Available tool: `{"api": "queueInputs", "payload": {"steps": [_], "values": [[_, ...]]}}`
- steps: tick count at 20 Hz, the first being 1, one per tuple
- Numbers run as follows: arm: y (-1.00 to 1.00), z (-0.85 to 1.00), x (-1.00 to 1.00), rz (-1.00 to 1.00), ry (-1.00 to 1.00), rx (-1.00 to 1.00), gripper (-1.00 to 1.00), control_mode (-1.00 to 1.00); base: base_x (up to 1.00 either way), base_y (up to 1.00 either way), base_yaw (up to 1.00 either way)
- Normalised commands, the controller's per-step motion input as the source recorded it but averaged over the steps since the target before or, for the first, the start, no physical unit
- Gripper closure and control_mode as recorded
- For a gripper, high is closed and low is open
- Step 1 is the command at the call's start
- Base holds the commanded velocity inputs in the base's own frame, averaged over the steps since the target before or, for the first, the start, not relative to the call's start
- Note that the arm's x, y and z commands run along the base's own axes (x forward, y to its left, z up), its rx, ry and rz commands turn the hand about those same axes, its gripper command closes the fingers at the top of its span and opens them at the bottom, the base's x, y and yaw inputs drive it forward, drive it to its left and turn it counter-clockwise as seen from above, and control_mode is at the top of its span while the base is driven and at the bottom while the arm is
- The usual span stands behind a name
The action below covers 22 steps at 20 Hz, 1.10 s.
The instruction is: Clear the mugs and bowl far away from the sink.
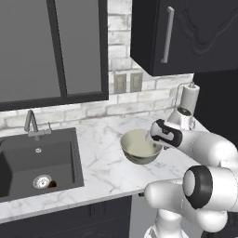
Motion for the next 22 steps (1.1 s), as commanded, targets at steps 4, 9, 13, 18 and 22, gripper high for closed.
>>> {"api": "queueInputs", "payload": {"steps": [4, 9, 13, 18, 22], "values": [[0.22, -0.11, 0.00, 0.00, 0.00, 0.01, 1.00, -1.00, 0.00, 0.00, 0.00], [0.06, 0.03, -0.24, -0.05, -0.17, 0.00, 1.00, -1.00, 0.00, 0.00, 0.00], [0.00, 0.52, -0.49, -0.22, -0.39, 0.00, 1.00, -1.00, 0.00, 0.00, 0.00], [0.09, 0.64, -0.52, -0.28, -0.26, 0.00, 1.00, -1.00, 0.00, 0.00, 0.00], [0.09, 0.58, -0.45, -0.37, -0.08, 0.00, 1.00, -1.00, 0.00, 0.00, 0.00]]}}
